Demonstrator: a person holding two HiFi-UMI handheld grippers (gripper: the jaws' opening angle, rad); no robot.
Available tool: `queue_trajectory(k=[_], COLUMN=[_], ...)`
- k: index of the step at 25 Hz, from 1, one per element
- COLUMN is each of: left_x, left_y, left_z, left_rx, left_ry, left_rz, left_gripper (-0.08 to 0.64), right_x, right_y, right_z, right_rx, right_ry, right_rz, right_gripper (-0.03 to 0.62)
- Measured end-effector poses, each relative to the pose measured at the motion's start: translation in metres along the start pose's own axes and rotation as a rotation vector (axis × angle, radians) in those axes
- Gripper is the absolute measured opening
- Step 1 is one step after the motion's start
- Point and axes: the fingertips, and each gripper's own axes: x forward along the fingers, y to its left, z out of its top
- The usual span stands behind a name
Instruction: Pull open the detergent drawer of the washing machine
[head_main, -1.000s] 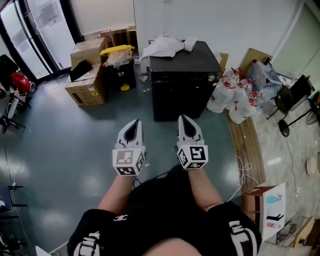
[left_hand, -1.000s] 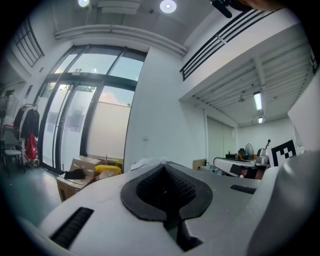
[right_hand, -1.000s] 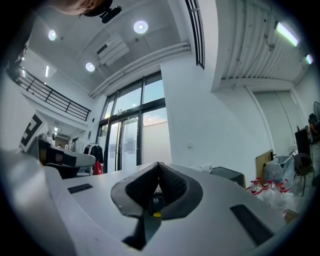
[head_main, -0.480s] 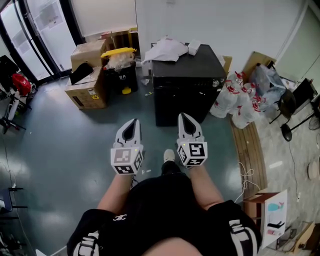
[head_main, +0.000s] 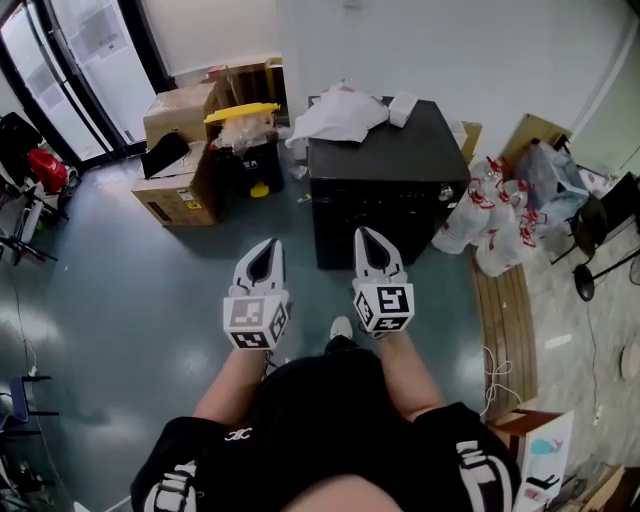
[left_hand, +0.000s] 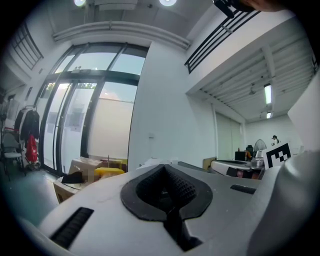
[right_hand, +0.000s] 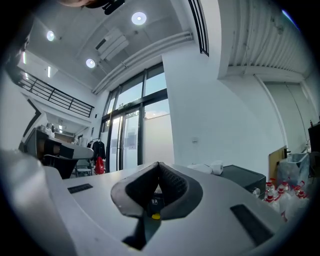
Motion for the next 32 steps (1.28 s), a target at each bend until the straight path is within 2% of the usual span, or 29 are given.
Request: queue_trajectory(k=[8, 18, 25, 32], left_x=[0.106, 0.221, 0.264, 0.296], left_y=[0.023, 0.029, 0.046, 0.078], left_z=[0.008, 0.022, 0.017, 0.014], left_rx=[0.002, -0.016, -0.014, -0.014], left_ry=[0.019, 0.008, 0.02, 0.041], left_rz=[0.022, -0.025, -0.064, -0.138], left_gripper=[-0.003, -0.003, -0.003, -0.003], right_x=[0.095, 0.181, 0.219, 0.248], right_y=[-0.052, -0.099, -0.121, -0.124], right_z=[-0.005, -0.005, -0.02, -0.02], right_rx=[0.025, 0.043, 0.045, 0.056], right_ry=[0.002, 0.008, 0.024, 0.003], right_rz=[0.026, 0.099, 0.034, -0.079], right_gripper=[0.0, 0.0, 0.0, 0.001])
